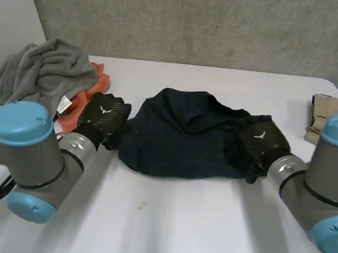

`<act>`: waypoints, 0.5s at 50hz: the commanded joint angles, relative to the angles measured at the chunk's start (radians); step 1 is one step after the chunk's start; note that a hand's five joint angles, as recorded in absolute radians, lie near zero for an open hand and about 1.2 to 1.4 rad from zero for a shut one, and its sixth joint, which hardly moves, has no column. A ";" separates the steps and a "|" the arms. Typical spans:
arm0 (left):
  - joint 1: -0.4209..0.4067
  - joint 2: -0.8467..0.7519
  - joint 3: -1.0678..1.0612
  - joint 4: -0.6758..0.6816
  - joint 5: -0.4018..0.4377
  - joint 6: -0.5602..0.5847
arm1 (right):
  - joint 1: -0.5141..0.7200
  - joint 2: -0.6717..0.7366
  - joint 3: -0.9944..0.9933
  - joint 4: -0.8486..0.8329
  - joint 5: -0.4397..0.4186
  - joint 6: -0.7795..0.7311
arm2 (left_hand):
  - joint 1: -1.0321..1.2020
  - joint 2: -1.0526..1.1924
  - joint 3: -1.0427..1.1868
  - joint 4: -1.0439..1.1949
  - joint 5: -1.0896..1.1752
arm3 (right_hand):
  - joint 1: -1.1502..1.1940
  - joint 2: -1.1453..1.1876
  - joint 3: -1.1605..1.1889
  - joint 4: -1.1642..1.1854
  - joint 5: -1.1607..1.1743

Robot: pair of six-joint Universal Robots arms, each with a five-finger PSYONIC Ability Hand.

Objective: Fold the laundry.

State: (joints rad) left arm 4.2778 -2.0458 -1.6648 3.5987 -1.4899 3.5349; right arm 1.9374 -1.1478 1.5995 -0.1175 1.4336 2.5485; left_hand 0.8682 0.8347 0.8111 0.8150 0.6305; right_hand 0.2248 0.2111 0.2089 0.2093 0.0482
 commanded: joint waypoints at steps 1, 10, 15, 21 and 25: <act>0.017 -0.077 0.154 -0.184 0.004 0.002 | -0.037 -0.147 0.071 0.015 -0.018 0.003 | 0.528 0.562 0.585 0.581 0.591 | -0.050 -0.037 -0.034 -0.035 -0.048; 0.030 -0.091 0.398 -0.311 -0.061 0.012 | -0.086 -0.181 0.076 0.078 -0.053 0.006 | 0.528 0.562 0.585 0.581 0.591 | -0.050 -0.037 -0.034 -0.035 -0.048; 0.016 -0.002 0.554 -0.256 -0.128 -0.020 | -0.101 -0.181 0.062 0.091 -0.047 0.006 | 0.528 0.562 0.585 0.581 0.591 | -0.050 -0.037 -0.034 -0.035 -0.048; -0.084 0.032 0.736 -0.196 -0.136 -0.103 | -0.110 -0.185 0.051 0.093 -0.019 0.036 | 0.528 0.562 0.585 0.581 0.591 | -0.050 -0.037 -0.034 -0.035 -0.048; -0.168 -0.002 0.821 -0.204 -0.105 -0.129 | -0.124 -0.185 0.043 0.094 0.008 0.059 | 0.528 0.562 0.585 0.581 0.591 | -0.050 -0.037 -0.034 -0.035 -0.048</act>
State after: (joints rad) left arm 4.2240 -2.0198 -0.9696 3.3836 -1.6300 3.4568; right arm 1.8280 -1.3317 1.6520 -0.0227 1.4058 2.5755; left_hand 1.1692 1.1955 1.1858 1.1949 0.9789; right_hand 0.2248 0.2111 0.2090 0.2081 0.0482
